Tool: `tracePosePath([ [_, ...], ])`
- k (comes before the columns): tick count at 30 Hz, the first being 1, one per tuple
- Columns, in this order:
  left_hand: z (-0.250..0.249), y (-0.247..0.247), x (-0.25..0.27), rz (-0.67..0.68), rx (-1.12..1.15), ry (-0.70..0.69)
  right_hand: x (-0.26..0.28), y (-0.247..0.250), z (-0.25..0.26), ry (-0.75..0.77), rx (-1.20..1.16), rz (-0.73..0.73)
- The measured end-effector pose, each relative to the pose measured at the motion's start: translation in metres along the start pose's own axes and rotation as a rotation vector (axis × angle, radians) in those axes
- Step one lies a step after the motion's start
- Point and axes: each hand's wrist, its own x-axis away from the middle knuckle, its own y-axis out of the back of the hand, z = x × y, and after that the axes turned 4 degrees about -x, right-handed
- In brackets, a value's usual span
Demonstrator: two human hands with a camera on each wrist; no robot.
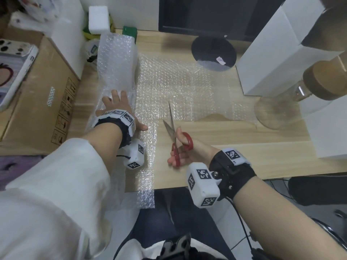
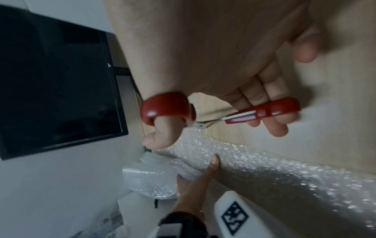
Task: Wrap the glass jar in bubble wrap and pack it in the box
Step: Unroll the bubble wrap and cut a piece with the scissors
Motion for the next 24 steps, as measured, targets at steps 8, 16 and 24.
tracePosePath([
  [8, -0.001, 0.005, 0.002, 0.030, 0.010, -0.006, -0.006, -0.002, -0.004, -0.069, 0.074, 0.022],
  [16, 0.003, 0.009, 0.010, 0.053, 0.042, -0.048, -0.028, -0.015, 0.004, -0.007, -0.036, 0.018],
  [24, -0.007, 0.031, 0.007, 0.105, 0.172, -0.021, -0.051, -0.013, 0.017, 0.025, 0.090, -0.118],
])
